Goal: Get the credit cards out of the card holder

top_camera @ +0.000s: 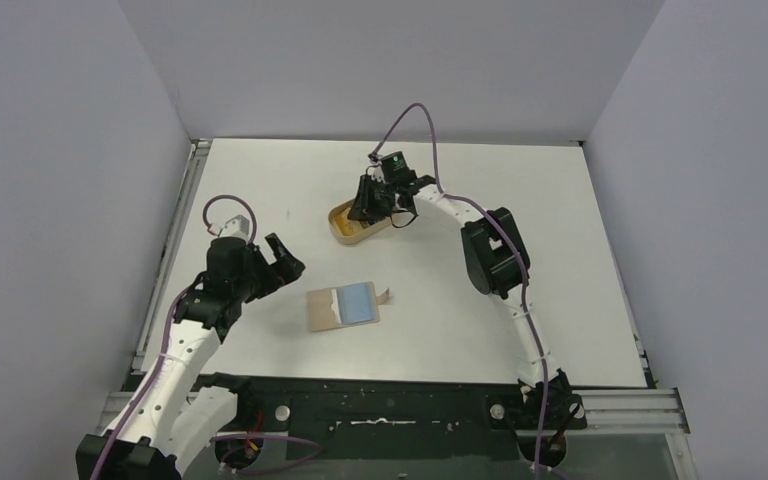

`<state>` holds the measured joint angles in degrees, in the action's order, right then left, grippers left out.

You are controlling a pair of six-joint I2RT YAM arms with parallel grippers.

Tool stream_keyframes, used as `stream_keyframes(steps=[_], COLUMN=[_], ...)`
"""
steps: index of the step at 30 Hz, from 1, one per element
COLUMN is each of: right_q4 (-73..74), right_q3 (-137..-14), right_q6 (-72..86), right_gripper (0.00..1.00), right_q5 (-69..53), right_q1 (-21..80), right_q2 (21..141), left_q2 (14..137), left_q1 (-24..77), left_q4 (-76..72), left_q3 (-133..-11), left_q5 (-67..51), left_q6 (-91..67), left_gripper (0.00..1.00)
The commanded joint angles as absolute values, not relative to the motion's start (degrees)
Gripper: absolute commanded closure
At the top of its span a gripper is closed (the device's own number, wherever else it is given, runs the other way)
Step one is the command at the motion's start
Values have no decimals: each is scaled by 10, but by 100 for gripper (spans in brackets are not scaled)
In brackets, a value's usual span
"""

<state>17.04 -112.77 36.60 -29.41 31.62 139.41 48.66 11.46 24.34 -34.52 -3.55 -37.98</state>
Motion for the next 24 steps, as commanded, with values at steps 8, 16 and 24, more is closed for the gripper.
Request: stream_keyframes(steps=[8, 16, 24], right_q4=[212, 255, 271], right_q3=[-1191, -1209, -1221], right_q6=[330, 293, 277], right_gripper=[53, 49, 49], right_q5=[-283, -261, -253], right_q1=[321, 313, 294], right_q2=[1389, 1373, 1347], left_q2=[473, 475, 483], left_q1=[108, 107, 99], left_q4=[249, 257, 246], left_q3=[-385, -403, -418], left_q5=[-45, -48, -84], left_q6=[-364, -353, -342], left_gripper=[3, 3, 3])
